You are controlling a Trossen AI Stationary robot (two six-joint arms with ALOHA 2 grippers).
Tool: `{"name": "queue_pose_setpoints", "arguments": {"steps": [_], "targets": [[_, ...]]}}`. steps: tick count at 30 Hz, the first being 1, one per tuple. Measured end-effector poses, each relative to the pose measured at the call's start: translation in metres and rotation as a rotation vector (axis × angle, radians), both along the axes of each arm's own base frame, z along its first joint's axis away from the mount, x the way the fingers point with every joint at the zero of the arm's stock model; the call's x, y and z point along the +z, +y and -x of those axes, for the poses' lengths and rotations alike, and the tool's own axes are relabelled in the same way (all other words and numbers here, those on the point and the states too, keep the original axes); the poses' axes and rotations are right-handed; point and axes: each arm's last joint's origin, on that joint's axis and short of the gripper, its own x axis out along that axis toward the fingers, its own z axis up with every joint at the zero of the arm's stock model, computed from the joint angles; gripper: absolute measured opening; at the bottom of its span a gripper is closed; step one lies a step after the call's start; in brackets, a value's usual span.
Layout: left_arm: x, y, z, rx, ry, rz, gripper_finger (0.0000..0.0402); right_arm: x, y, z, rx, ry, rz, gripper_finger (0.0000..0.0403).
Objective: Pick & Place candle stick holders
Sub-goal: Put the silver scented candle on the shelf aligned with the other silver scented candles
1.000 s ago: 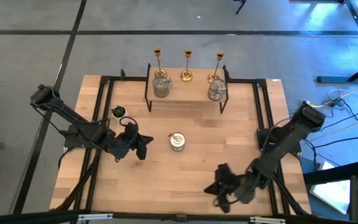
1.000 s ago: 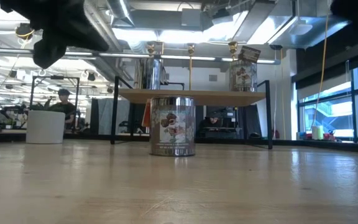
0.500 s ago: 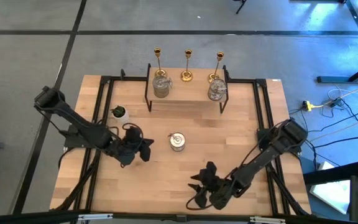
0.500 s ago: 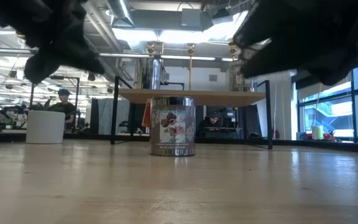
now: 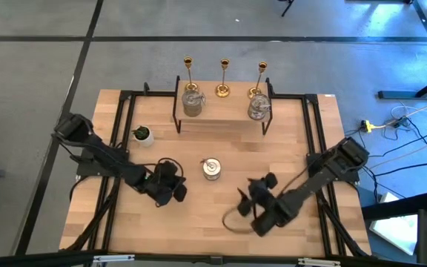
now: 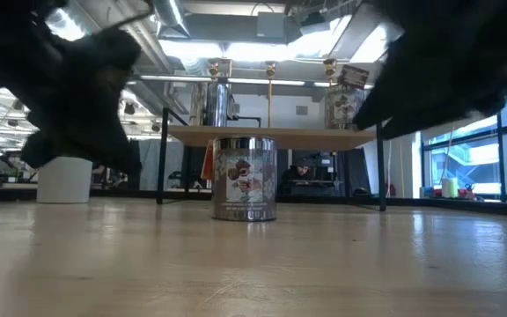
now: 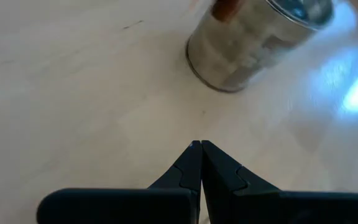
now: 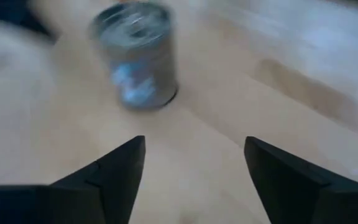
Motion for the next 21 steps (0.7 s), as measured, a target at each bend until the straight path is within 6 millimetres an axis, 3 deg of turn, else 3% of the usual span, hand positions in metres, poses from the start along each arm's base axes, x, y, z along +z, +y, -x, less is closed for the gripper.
{"name": "queue_pose_setpoints", "arguments": {"steps": [5, 12, 15, 21], "targets": [[-0.005, 0.012, -0.015, 0.034, -0.026, 0.028, 0.0002, -0.017, -0.027, -0.035, -0.211, -0.144, -0.194, 0.0299], [-0.002, 0.033, -0.027, 0.098, -0.062, 0.004, 0.0002, -0.021, -0.029, -0.083, -0.092, -0.330, -0.256, 0.0328], [-0.001, 0.043, -0.033, 0.096, -0.067, -0.010, 0.0002, -0.025, -0.030, -0.094, -0.076, -0.318, -0.219, 0.0330], [0.007, 0.066, -0.047, 0.048, -0.118, -0.016, 0.0002, -0.055, -0.028, -0.102, -0.094, -0.269, -0.205, 0.0330]]}}
